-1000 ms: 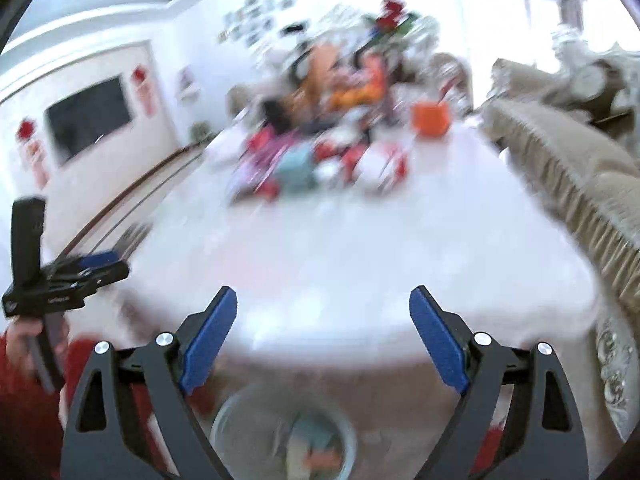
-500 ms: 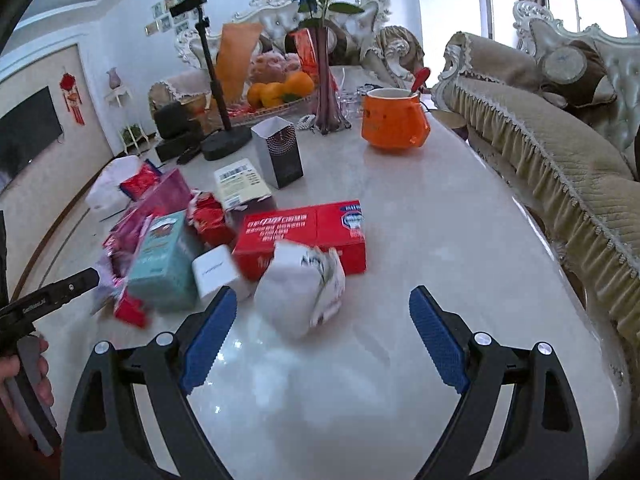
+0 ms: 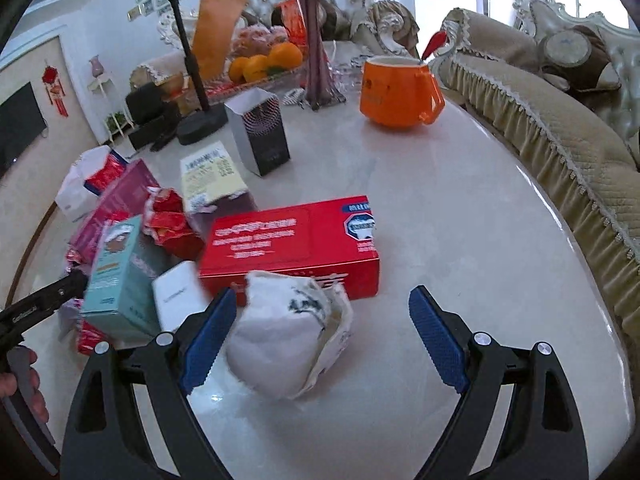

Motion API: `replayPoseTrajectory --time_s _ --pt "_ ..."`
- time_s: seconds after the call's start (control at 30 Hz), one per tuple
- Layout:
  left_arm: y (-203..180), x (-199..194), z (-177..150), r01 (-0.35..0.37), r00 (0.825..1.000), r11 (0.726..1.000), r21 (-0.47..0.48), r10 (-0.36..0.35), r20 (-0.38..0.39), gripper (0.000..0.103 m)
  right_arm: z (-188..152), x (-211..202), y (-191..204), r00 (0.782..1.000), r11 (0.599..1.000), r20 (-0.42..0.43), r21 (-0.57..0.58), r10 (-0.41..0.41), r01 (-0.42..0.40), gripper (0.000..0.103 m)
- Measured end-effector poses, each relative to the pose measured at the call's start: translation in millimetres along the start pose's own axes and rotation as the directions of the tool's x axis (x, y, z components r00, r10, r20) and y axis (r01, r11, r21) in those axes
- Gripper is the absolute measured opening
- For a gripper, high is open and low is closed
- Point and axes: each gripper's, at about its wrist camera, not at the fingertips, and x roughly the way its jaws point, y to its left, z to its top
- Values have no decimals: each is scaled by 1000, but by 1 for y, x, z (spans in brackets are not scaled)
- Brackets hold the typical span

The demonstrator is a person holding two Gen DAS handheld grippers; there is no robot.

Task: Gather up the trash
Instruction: 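Grasp the white tissue bundle with the right tool while the left grasps the snack wrapper, then carry the tissue and wrapper down over the wastebasket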

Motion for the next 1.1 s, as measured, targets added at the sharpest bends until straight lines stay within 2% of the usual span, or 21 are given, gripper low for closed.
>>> replayPoseTrajectory --time_s 0.07,0.1,0.17,0.2,0.23,0.33,0.43,0.57,0.63,0.73,0.87,0.97,1.03,1.1 --pt "0 0 -2 -1 1000 1000 13 1 10 82 -1 7 -2 1000 1000 -29 7 4 -3 82" --pt "0 0 -3 -4 1000 1000 20 4 13 82 -2 10 -4 999 1000 -46 16 14 -13 75" --pt "-1 2 -5 5 1000 999 44 -5 1 72 -5 7 -8 998 999 -44 29 42 -40 57" --pt "-2 2 -6 -2 1000 998 57 1 7 63 -6 6 -8 997 998 -46 32 60 -58 41" --pt "-2 2 -7 -13 1000 997 72 13 10 58 -7 4 -9 996 996 -41 36 81 -79 40" --pt "-1 0 -6 -21 1000 997 75 20 18 51 -12 -3 -9 993 994 -39 31 109 -108 39" --pt "3 -9 -7 -11 1000 998 64 9 28 51 -16 -13 -11 988 987 -29 52 153 -151 39" --pt "7 -41 -19 -15 995 995 101 5 97 51 -20 -37 -12 980 978 11 56 199 -199 39" --pt "15 -62 -28 25 991 995 96 -37 129 51 -25 -54 -12 970 969 39 57 240 -242 39" --pt "28 -113 -60 120 970 986 118 -142 200 51 -44 -93 -8 951 954 89 13 297 -299 39" --pt "42 -186 -137 224 932 955 197 -268 243 51 -105 -153 -3 915 921 108 -61 389 -384 39" --pt "45 -219 -204 289 924 924 251 -338 181 51 -168 -187 6 898 895 24 -90 440 -436 39" --pt "46 -224 -244 342 922 905 255 -375 93 51 -212 -196 13 868 867 -85 -51 490 -495 39" --pt "44 -212 -282 354 932 906 234 -362 -8 51 -254 -187 23 836 856 -217 -9 503 -517 39"
